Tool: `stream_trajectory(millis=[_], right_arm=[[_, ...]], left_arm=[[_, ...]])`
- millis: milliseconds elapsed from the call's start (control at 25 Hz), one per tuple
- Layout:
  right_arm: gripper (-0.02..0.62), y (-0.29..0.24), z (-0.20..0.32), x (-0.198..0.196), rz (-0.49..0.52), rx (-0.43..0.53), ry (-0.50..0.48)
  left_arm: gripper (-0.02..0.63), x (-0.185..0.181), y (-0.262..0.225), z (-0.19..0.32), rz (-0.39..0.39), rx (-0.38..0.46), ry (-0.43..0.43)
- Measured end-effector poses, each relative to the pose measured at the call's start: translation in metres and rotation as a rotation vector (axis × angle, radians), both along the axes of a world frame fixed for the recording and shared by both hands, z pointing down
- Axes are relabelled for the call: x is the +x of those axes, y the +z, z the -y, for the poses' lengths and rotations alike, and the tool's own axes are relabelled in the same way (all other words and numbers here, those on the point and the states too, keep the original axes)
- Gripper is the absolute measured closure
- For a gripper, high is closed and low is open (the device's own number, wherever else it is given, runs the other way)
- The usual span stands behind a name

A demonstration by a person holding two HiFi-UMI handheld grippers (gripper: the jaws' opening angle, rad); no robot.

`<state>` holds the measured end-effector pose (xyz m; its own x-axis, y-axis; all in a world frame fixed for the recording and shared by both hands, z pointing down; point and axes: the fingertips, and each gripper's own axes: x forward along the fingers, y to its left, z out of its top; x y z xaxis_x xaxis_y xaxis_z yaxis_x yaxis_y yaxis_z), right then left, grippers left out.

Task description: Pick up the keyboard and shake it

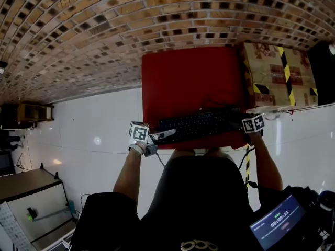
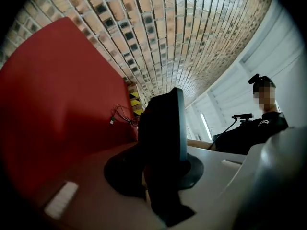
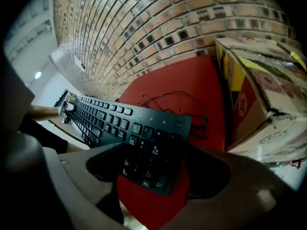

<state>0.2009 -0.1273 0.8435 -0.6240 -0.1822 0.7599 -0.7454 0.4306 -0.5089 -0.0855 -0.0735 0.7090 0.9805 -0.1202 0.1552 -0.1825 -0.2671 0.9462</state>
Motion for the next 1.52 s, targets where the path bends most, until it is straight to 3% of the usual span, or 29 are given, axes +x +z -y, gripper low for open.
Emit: stream_trajectory(millis=[440, 640, 880, 960, 1120, 1360, 1520], right_arm=[[0.219, -0.064, 0.008, -0.011, 0.317, -0.003, 0.062], [0.219, -0.101, 0.007, -0.035, 0.465, 0.001, -0.020], [0.229, -0.125, 0.003, -0.046, 0.398, 0.061, -0.211], [0.285, -0.137, 0.007, -0.047, 0.364, 0.117, -0.251], [0.304, -0.167, 0.024, -0.046, 0.342, 0.223, -0.248], [0.318, -0.218, 0.056, -0.041, 0.297, 0.403, -0.214], [0.319, -0.257, 0.071, -0.038, 0.276, 0.542, -0.208]], left_arm=[[0.511, -0.014, -0.056, -0.003, -0.113, 0.102, -0.026], [0.511, -0.010, -0.071, -0.009, -0.137, 0.141, 0.000], [0.511, -0.019, -0.091, 0.012, -0.124, 0.255, -0.054], [0.514, -0.025, -0.098, 0.019, -0.115, 0.296, -0.068], [0.520, -0.029, -0.113, 0.031, -0.065, 0.405, -0.082], [0.521, -0.026, -0.144, 0.068, 0.088, 0.629, -0.069], [0.506, -0.026, -0.167, 0.088, 0.124, 0.750, -0.107]])
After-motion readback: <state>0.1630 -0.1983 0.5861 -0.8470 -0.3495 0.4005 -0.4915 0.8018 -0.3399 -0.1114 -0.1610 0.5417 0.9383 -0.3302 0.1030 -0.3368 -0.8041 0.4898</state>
